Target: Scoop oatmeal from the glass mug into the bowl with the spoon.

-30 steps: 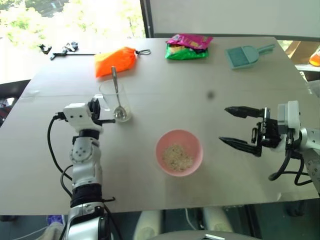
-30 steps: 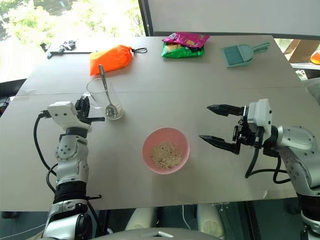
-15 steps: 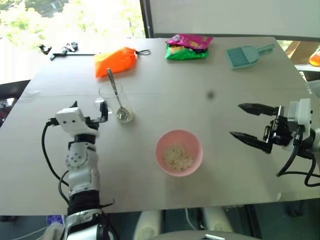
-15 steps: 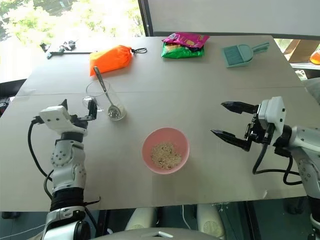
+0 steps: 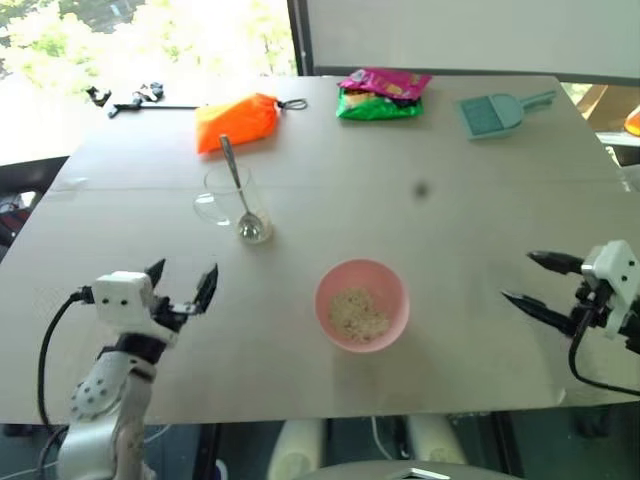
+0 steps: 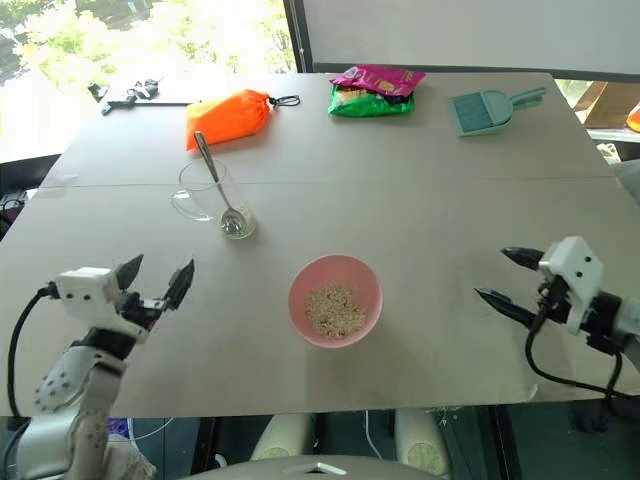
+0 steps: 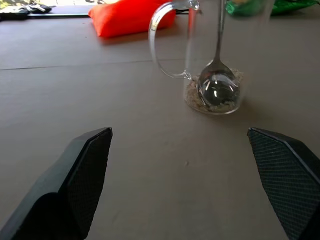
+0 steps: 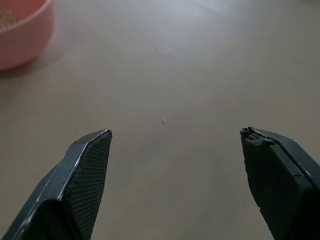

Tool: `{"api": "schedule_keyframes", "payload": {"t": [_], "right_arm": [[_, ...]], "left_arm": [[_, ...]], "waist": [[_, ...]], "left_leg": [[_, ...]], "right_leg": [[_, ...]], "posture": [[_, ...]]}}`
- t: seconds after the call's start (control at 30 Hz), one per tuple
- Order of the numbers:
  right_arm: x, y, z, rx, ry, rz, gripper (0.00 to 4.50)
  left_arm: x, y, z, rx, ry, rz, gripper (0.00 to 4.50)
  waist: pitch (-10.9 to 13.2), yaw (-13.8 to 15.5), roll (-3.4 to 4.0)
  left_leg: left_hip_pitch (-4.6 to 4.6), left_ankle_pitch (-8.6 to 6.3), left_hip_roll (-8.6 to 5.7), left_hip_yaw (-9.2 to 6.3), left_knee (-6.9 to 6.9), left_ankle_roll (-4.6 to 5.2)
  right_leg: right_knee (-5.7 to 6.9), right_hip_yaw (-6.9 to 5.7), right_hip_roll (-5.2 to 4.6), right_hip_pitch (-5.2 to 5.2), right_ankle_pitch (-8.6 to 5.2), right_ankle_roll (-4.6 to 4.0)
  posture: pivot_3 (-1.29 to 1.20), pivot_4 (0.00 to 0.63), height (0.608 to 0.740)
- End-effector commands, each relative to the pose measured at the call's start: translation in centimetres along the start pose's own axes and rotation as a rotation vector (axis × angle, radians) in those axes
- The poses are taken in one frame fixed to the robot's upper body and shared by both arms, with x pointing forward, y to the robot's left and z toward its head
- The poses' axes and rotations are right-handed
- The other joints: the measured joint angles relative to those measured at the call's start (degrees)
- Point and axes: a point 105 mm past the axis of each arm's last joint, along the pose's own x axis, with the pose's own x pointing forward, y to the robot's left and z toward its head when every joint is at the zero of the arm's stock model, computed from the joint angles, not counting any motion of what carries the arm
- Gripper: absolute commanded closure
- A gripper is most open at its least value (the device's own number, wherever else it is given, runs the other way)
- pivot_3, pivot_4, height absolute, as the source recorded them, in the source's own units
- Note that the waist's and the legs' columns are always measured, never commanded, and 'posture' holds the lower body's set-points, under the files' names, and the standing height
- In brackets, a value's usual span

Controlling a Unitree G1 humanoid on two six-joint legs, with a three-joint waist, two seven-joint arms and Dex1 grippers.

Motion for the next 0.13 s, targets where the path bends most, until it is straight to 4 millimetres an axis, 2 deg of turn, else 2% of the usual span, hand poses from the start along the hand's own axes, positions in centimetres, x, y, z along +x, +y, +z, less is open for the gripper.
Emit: {"api": "schedule_keyframes", "payload": {"t": [0.03,0.13], "right_arm": [[-1.03,-1.59,0.51,-0.021,-0.008,-0.093,0.33],[-0.21,-1.85,0.39,-0.045,0.0,-0.097,0.33]], "left_arm": [[-1.05,-0.46,1.96,0.006,-0.016,-0.099,0.03],[-1.06,-0.89,1.82,0.007,0.011,-0.164,0.03]], "waist": [[0.0,-0.1,0.04],[0.0,-0.3,0.09]], "left_leg": [[0.16,0.0,0.01,0.03,-0.04,0.0],[1.01,-0.02,0.04,0.13,-0.19,0.02]], "right_leg": [[0.01,0.03,0.01,0.11,0.0,0.0],[-0.08,0.1,0.06,0.96,-0.02,-0.03]], "posture": [[0.0,0.15,0.74],[0.0,0.15,0.74]]}}
